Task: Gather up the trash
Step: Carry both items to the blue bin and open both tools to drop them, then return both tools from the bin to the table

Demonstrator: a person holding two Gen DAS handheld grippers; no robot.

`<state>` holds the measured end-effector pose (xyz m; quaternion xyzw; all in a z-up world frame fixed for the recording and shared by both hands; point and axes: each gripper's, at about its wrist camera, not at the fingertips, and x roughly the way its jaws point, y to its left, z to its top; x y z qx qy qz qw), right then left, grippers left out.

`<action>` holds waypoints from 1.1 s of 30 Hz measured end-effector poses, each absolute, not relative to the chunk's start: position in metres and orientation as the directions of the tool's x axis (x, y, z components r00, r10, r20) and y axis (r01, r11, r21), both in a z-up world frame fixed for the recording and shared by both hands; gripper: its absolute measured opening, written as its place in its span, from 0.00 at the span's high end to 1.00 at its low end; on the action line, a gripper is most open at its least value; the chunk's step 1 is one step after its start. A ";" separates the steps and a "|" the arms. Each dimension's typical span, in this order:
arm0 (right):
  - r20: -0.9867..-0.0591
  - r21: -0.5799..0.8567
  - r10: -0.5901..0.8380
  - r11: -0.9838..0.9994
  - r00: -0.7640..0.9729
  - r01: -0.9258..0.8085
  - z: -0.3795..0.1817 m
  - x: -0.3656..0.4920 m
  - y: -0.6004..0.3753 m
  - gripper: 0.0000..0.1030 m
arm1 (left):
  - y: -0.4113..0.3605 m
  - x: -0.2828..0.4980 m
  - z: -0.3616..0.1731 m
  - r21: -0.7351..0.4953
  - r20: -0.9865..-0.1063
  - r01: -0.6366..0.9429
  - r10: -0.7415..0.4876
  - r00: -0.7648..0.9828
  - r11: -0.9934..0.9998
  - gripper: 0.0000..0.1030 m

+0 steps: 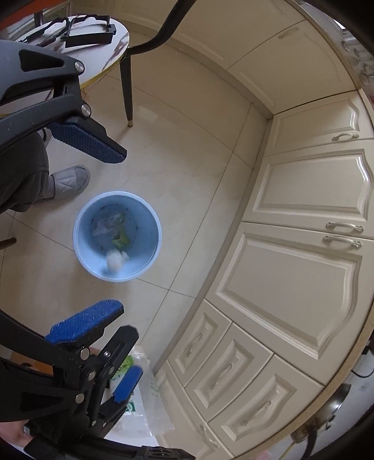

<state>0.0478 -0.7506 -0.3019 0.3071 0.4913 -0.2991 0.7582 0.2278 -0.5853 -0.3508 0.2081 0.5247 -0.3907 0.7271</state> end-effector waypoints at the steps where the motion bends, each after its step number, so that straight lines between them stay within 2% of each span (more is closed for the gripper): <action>1: -0.928 0.172 -0.154 0.629 0.338 0.758 -0.301 0.046 -0.751 0.00 | -0.587 0.227 -0.348 -0.094 -0.924 0.788 -0.348 0.159 0.609 0.07; 4: -0.928 0.150 -0.179 0.623 0.326 0.768 -0.295 0.044 -0.750 0.00 | -0.592 0.219 -0.337 -0.052 -0.916 0.793 -0.345 0.204 0.607 0.06; 15: -0.899 0.133 -0.243 0.644 0.366 0.753 -0.245 0.045 -0.731 0.00 | -0.531 0.182 -0.270 -0.071 -0.862 0.789 -0.435 0.259 0.610 0.06; 25: -0.834 0.134 -0.309 0.691 0.458 0.710 -0.169 0.057 -0.700 0.00 | -0.434 0.153 -0.188 -0.093 -0.759 0.765 -0.543 0.360 0.637 0.05; 28: -0.809 0.132 -0.318 0.721 0.494 0.680 -0.145 0.067 -0.681 0.00 | -0.393 0.144 -0.163 -0.096 -0.720 0.744 -0.562 0.407 0.661 0.02; 33: -0.767 0.138 -0.313 0.772 0.560 0.620 -0.111 0.086 -0.646 0.00 | -0.332 0.128 -0.133 -0.113 -0.666 0.700 -0.576 0.473 0.706 0.02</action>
